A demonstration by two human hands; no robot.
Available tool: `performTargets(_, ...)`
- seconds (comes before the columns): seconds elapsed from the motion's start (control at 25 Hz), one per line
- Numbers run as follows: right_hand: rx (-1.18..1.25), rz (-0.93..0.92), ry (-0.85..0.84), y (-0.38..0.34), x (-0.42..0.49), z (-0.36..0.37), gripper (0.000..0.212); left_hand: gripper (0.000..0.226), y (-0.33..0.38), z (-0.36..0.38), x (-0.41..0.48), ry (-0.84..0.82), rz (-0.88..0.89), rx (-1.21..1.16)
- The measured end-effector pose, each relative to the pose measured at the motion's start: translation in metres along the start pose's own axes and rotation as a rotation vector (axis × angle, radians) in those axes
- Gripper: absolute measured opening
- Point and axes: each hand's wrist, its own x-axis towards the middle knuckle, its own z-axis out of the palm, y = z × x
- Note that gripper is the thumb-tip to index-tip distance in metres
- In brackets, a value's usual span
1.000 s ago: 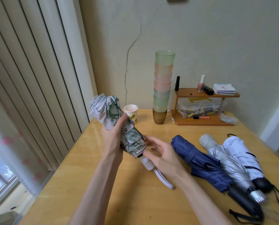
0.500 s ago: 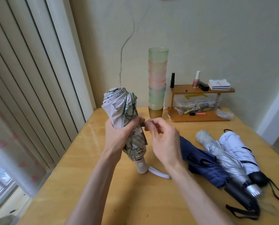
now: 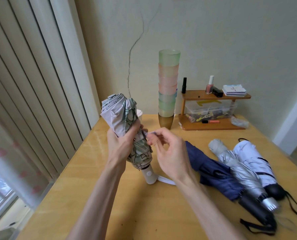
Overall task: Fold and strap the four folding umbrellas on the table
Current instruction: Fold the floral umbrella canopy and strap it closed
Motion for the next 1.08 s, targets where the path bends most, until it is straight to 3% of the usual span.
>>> performTargets(0.12, 0.034, -0.01, -0.03, -0.001, -0.001, 0.007, 0.011, 0.013, -0.004, 0.0, 0.001, -0.002, 0.024, 0.003)
performTargets(0.28, 0.032, -0.01, 0.034, 0.001, -0.004, 0.009, 0.012, 0.061, -0.007, 0.007, 0.002, -0.037, 0.05, 0.019)
performTargets(0.4, -0.032, -0.036, 0.087, 0.002, -0.006, 0.012, 0.02, 0.07, -0.004, 0.011, 0.0, -0.066, 0.049, -0.005)
performTargets(0.6, -0.186, -0.202, 0.103, 0.003, -0.008, 0.015, 0.022, 0.071, -0.005, 0.011, 0.0, -0.073, 0.04, -0.032)
performTargets(0.72, -0.278, -0.318, 0.089, 0.005, -0.01, 0.018, 0.018, 0.056, -0.006, 0.008, 0.001, -0.059, 0.031, -0.041)
performTargets(0.8, -0.247, -0.298, 0.086, 0.004, -0.009, 0.017, 0.012, 0.05, -0.005, 0.007, 0.002, -0.057, 0.025, -0.047)
performTargets(0.96, -0.189, -0.213, 0.119, 0.003, -0.006, 0.015, 0.006, 0.06, -0.005, 0.011, 0.001, -0.058, 0.04, -0.023)
performTargets(1.08, -0.207, -0.269, 0.113, 0.004, -0.007, 0.017, 0.008, 0.057, -0.005, 0.01, 0.001, -0.061, 0.039, -0.035)
